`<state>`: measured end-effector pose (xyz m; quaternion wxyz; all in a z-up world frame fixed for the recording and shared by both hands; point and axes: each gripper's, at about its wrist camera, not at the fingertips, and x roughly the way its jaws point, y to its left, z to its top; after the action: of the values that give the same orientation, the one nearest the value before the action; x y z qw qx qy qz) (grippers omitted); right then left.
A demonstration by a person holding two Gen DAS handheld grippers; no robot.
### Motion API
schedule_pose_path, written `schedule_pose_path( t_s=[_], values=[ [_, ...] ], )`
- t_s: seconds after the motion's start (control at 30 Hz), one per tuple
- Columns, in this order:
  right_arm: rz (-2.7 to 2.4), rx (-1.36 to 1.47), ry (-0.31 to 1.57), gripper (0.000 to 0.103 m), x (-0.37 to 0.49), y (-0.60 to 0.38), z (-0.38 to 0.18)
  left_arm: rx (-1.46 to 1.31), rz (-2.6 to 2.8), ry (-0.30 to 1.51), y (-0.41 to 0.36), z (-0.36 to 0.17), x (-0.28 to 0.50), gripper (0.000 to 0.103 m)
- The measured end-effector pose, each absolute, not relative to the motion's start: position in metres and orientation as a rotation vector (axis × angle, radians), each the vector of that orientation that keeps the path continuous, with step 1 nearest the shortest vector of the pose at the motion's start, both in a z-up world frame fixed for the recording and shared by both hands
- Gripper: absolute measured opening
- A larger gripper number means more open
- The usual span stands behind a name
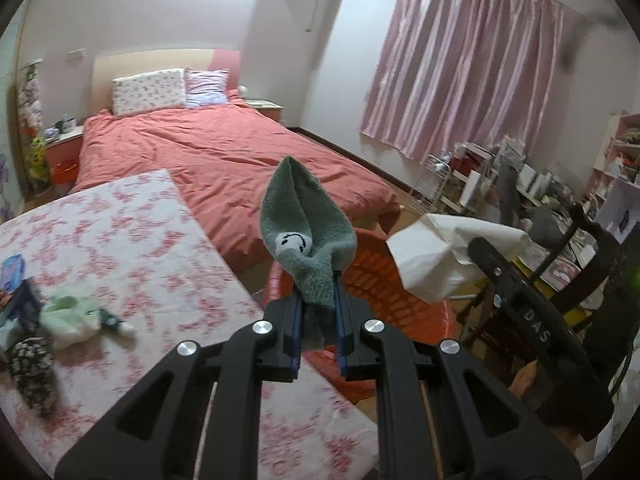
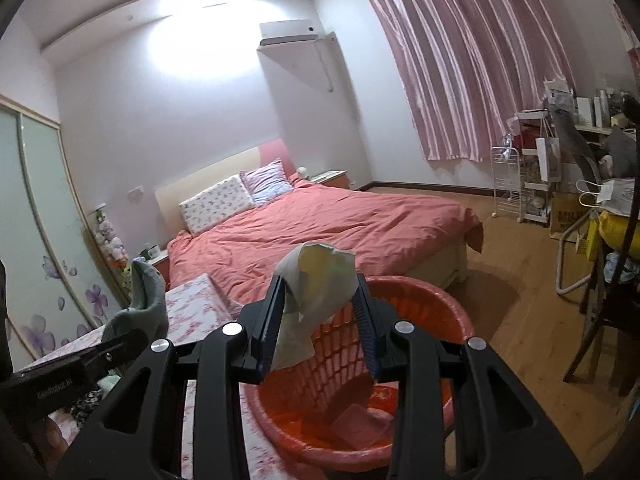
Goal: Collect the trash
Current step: 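Open both tools over the orange basket to drop the bag and towel, then grasp the black floral cloth on the bed with the left tool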
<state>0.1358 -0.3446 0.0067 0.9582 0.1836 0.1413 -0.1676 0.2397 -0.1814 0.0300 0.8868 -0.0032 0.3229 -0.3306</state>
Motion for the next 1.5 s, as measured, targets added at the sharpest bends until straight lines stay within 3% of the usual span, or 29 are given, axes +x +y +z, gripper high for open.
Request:
schedule_pose_path(
  t_s=[0.33, 0.43, 0.5, 0.63, 0.73, 1.0, 1.5],
  values=[
    [-0.388, 0.408, 0.322, 0.036, 0.150, -0.377, -0.010, 0.050, -0.747, 0.733, -0.239, -0.006, 0.259, 0.015],
    [-0.383, 0.422, 0.342, 0.044, 0.156, -0.385, -0.016, 0.058, -0.745, 0.756, -0.249, -0.017, 0.268, 0.026],
    [-0.379, 0.435, 0.355, 0.054, 0.158, -0.391, -0.021, 0.066, -0.725, 0.762, -0.253, -0.023, 0.273, 0.042],
    [-0.398, 0.433, 0.363, 0.066, 0.152, -0.388, -0.023, 0.077, -0.683, 0.783, -0.251, -0.033, 0.280, 0.047],
    [-0.421, 0.414, 0.357, 0.070, 0.145, -0.380, -0.020, 0.072, -0.651, 0.792, -0.236, -0.034, 0.283, 0.054],
    [-0.376, 0.342, 0.365, 0.071, 0.142, -0.352, -0.002, 0.099, -0.499, 0.732, -0.168, -0.022, 0.259, 0.070],
    [-0.086, 0.267, 0.451, 0.071, 0.159, -0.237, 0.007, 0.015, -0.163, 0.705, 0.003, -0.016, 0.231, 0.072]
  ],
)
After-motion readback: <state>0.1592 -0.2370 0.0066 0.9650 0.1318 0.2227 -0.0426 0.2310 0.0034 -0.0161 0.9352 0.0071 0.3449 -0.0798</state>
